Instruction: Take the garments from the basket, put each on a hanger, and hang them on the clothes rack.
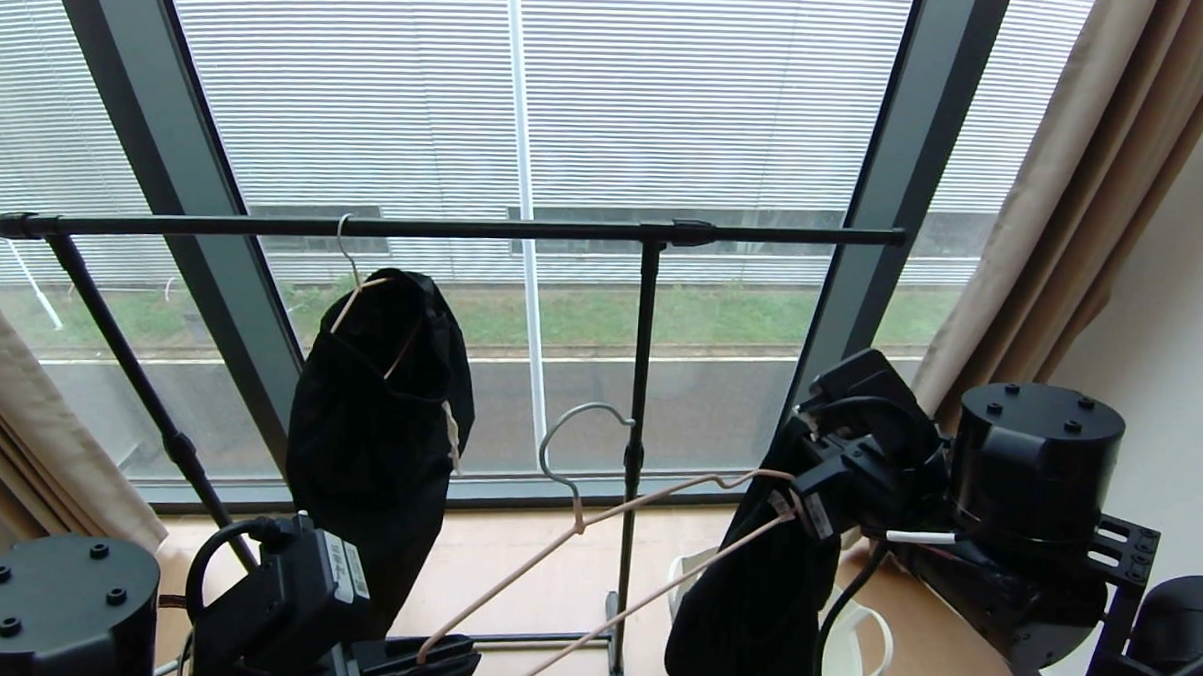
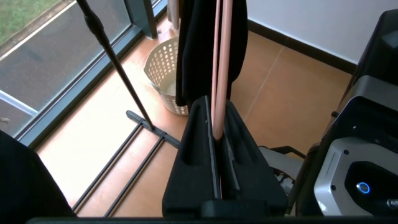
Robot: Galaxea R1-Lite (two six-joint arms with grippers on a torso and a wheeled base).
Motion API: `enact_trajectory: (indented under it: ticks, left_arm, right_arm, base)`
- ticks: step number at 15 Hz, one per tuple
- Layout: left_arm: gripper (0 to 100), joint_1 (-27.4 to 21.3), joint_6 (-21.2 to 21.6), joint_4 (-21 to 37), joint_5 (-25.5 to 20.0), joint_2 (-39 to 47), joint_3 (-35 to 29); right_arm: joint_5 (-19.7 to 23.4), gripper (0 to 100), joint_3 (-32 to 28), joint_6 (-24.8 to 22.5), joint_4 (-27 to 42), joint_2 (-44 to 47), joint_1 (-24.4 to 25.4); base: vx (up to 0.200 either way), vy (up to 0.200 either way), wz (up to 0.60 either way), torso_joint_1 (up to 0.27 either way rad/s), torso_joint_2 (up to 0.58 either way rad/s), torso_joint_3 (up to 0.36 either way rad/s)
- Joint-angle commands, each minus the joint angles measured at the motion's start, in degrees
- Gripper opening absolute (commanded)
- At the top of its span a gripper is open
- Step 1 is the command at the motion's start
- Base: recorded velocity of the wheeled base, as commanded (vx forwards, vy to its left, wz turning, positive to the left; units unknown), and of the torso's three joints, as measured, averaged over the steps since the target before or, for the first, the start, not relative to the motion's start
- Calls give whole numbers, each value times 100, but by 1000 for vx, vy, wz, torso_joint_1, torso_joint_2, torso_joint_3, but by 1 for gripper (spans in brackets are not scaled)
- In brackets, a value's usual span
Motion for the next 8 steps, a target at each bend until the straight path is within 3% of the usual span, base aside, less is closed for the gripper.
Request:
enact_trajectory:
  ticks: [1,8]
  left_arm:
    - [0,94,-3,-4,5,23,-49]
    - [0,156,-11,-4,14,120,-102]
  right_arm:
    - [-1,0,21,-4,-9,47,2]
    - [16,0,56,5,-27,20,248]
  base:
    - [0,0,0,0,0,0]
    - [0,0,0,0,0,0]
